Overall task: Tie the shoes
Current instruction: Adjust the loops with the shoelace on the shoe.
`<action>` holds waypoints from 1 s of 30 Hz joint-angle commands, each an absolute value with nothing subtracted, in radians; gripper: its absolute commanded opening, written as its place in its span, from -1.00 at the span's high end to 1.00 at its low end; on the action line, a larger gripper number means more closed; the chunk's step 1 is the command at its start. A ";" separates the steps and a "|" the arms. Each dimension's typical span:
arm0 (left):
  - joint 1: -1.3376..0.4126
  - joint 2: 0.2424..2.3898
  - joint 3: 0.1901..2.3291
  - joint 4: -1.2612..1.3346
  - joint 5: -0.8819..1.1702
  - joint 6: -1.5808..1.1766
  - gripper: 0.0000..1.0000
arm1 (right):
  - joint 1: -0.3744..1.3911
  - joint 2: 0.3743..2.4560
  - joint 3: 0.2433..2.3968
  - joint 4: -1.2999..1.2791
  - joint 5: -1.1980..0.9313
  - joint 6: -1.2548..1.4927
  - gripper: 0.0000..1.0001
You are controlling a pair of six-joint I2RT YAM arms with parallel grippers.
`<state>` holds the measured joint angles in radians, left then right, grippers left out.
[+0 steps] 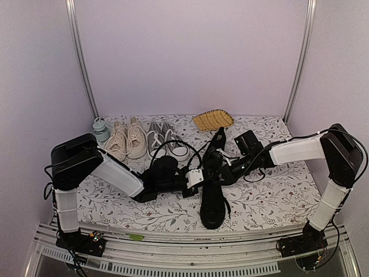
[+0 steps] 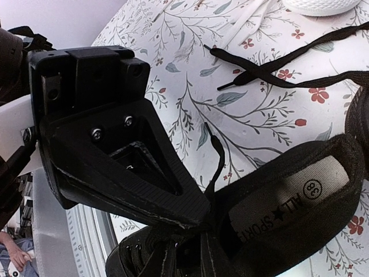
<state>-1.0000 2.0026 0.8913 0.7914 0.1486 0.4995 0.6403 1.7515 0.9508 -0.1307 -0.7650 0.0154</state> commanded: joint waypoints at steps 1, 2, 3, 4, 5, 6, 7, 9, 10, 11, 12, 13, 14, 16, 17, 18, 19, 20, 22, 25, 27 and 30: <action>-0.992 2.019 0.911 0.833 0.190 0.465 1.00 | 0.651 1.760 0.966 -0.099 -0.710 0.039 0.64; -0.992 2.020 0.911 0.832 0.191 0.465 1.00 | 0.654 1.763 0.968 -0.098 -0.704 0.041 0.64; -0.992 2.021 0.911 0.831 0.189 0.465 1.00 | 0.656 1.763 0.969 -0.097 -0.705 0.043 0.57; -0.992 2.023 0.910 0.832 0.189 0.465 1.00 | 0.658 1.763 0.967 -0.090 -0.710 0.044 0.53; -0.992 2.023 0.910 0.832 0.189 0.466 1.00 | 0.658 1.763 0.963 -0.082 -0.723 0.047 0.51; -0.991 2.024 0.910 0.831 0.189 0.466 1.00 | 0.659 1.762 0.959 -0.073 -0.738 0.051 0.49; -0.991 2.025 0.910 0.831 0.189 0.466 1.00 | 0.660 1.759 0.952 -0.068 -0.751 0.054 0.46; -0.992 2.027 0.911 0.834 0.189 0.466 1.00 | 0.661 1.750 0.941 -0.059 -0.753 0.055 0.46; -0.991 2.029 0.912 0.836 0.187 0.465 1.00 | 0.661 1.746 0.939 -0.061 -0.744 0.055 0.51; -0.991 2.031 0.913 0.838 0.186 0.465 1.00 | 0.661 1.744 0.938 -0.066 -0.729 0.055 0.58; -0.992 2.030 0.913 0.839 0.179 0.464 1.00 | 0.661 1.737 0.937 -0.069 -0.711 0.055 0.68; -0.993 2.027 0.912 0.840 0.172 0.464 1.00 | 0.662 1.733 0.938 -0.071 -0.689 0.057 0.76; -0.991 2.022 0.909 0.842 0.167 0.460 1.00 | 0.661 1.729 0.939 -0.073 -0.663 0.058 0.80; -0.992 2.013 0.900 0.850 0.171 0.456 1.00 | 0.661 1.723 0.940 -0.074 -0.635 0.066 0.84; -0.992 2.013 0.897 0.853 0.175 0.457 1.00 | 0.661 1.723 0.942 -0.071 -0.625 0.069 0.86; -0.992 2.014 0.896 0.853 0.178 0.457 1.00 | 0.661 1.724 0.946 -0.071 -0.617 0.076 0.90; -0.991 2.014 0.896 0.850 0.182 0.451 1.00 | 0.661 1.724 0.946 -0.065 -0.616 0.081 0.93; -0.992 2.013 0.896 0.848 0.190 0.448 1.00 | 0.662 1.724 0.945 -0.060 -0.616 0.088 0.97; -0.992 2.006 0.895 0.838 0.199 0.449 1.00 | 0.661 1.722 0.947 -0.069 -0.616 0.093 0.99; -0.990 2.003 0.891 0.831 0.190 0.457 1.00 | 0.656 1.697 0.947 -0.105 -0.601 0.088 0.99; -0.991 2.007 0.894 0.831 0.185 0.458 1.00 | 0.649 1.670 0.931 -0.109 -0.604 0.083 0.99; -0.991 2.012 0.904 0.826 0.187 0.459 1.00 | 0.639 1.653 0.918 -0.119 -0.615 0.072 0.99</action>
<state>-0.9936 2.0106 0.8928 0.8074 0.1673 0.4606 0.6533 1.7069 0.9340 -0.1196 -0.6365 0.0795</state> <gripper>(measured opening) 0.006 0.011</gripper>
